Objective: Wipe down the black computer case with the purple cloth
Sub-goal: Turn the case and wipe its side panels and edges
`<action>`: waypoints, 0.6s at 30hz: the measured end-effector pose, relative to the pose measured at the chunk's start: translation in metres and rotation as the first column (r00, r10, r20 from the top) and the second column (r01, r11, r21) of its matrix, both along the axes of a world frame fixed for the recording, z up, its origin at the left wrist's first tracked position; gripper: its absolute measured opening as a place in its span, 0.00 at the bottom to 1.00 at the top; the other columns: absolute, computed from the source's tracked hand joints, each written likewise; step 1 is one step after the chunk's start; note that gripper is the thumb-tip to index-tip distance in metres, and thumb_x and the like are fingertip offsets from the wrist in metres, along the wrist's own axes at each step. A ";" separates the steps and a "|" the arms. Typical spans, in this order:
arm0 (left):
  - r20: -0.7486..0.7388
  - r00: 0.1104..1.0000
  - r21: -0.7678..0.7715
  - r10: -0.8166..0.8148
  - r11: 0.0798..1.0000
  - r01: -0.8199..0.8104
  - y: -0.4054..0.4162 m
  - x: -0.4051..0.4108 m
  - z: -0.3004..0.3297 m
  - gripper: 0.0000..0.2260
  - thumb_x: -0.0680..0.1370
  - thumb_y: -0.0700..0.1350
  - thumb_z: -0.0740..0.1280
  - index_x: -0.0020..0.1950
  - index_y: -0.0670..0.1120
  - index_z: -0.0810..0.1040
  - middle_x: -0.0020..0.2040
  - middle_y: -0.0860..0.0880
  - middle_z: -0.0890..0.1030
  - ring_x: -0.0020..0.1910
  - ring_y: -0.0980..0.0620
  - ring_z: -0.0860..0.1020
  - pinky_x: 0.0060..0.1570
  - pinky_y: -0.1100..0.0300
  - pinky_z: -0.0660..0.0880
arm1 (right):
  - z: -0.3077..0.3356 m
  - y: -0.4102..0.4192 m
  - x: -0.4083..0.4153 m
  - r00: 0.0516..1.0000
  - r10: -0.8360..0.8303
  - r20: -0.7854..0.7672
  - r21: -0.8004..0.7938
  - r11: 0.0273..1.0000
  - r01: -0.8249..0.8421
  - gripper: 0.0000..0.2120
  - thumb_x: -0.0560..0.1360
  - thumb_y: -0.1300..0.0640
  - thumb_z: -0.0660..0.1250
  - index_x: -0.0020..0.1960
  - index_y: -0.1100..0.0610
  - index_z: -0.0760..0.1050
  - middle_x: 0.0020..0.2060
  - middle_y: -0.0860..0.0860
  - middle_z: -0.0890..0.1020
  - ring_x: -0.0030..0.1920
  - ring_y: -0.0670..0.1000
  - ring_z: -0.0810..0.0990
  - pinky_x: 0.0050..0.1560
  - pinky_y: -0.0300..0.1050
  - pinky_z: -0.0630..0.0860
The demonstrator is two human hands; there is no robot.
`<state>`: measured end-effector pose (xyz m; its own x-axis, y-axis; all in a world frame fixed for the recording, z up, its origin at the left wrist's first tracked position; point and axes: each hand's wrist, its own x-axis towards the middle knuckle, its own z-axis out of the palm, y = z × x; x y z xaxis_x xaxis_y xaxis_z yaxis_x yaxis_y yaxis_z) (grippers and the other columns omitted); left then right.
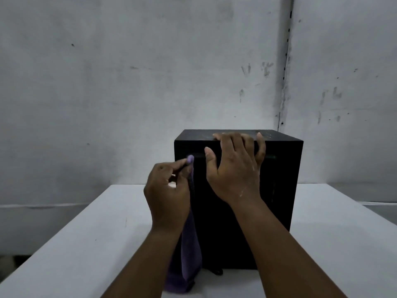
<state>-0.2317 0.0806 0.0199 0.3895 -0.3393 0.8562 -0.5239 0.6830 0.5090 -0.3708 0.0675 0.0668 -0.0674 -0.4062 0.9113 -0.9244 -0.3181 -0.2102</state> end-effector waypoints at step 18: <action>-0.015 0.997 -0.042 0.075 0.996 -0.076 -0.002 -0.003 -0.007 0.06 0.77 0.48 0.76 0.51 0.47 0.88 0.41 0.52 0.81 0.39 0.59 0.79 0.40 0.67 0.73 | -0.003 -0.002 -0.001 1.000 -0.002 0.006 -0.079 0.997 0.002 0.18 0.79 0.43 0.62 0.62 0.51 0.78 0.57 0.47 0.80 0.66 0.54 0.73 0.79 0.60 0.54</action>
